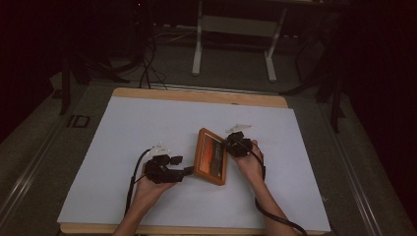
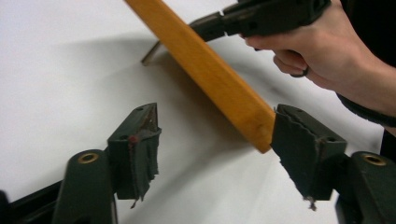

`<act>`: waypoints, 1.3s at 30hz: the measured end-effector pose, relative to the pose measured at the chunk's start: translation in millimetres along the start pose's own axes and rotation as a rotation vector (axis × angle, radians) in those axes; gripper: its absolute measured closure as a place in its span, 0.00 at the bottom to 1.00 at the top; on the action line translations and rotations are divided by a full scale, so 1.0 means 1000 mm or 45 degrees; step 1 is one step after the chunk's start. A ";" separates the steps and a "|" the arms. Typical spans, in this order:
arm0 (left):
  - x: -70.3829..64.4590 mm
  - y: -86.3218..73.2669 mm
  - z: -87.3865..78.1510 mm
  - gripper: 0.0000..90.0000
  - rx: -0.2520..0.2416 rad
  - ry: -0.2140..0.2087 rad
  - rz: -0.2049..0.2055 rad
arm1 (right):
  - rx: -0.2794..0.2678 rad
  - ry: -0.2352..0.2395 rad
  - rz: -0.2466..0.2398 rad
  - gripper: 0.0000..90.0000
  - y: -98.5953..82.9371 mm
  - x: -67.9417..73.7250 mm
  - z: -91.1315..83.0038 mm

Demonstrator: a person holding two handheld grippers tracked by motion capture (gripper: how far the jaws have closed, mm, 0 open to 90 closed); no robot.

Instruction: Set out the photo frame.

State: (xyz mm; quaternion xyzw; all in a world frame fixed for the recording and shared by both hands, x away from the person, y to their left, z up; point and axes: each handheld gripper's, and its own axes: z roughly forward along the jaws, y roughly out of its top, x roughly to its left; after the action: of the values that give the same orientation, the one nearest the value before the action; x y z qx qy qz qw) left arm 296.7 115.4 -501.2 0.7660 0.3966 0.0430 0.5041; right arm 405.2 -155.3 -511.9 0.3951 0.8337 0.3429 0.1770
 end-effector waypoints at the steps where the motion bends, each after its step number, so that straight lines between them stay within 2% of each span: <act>1: -0.003 0.000 0.002 0.33 0.011 -0.004 0.008 | -0.002 0.002 0.001 1.00 0.000 0.000 0.000; 7: -0.013 -0.002 0.016 0.29 0.035 -0.010 0.014 | -0.006 0.006 0.010 1.00 -0.001 -0.001 0.000; 11: -0.017 -0.002 0.026 0.28 0.049 -0.008 -0.002 | -0.007 0.010 0.013 1.00 -0.001 -0.001 0.000; 16: -0.020 0.002 0.039 0.29 0.081 0.015 -0.013 | -0.012 0.009 0.015 1.00 -0.001 -0.001 0.000; 20: -0.021 0.004 0.043 0.37 0.065 0.003 -0.035 | -0.013 0.007 0.014 1.00 -0.001 -0.001 0.000; 25: -0.020 0.002 0.047 0.47 0.054 -0.018 -0.106 | -0.014 0.007 0.015 1.00 -0.001 -0.001 0.000; 34: -0.019 0.003 0.047 0.51 0.067 -0.035 -0.163 | -0.020 0.015 0.022 1.00 -0.002 -0.003 0.000; 36: -0.018 0.003 0.047 0.54 0.061 -0.036 -0.185 | -0.025 0.016 0.035 1.00 -0.003 -0.005 -0.001; 39: -0.017 0.003 0.048 0.56 0.051 -0.043 -0.191 | -0.028 0.021 0.040 0.97 -0.005 -0.008 -0.006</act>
State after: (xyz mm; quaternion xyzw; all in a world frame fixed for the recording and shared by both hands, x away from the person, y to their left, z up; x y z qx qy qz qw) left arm 309.0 68.4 -515.9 0.7446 0.4453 -0.0158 0.4970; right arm 404.6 -166.4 -511.2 0.4033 0.8250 0.3581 0.1690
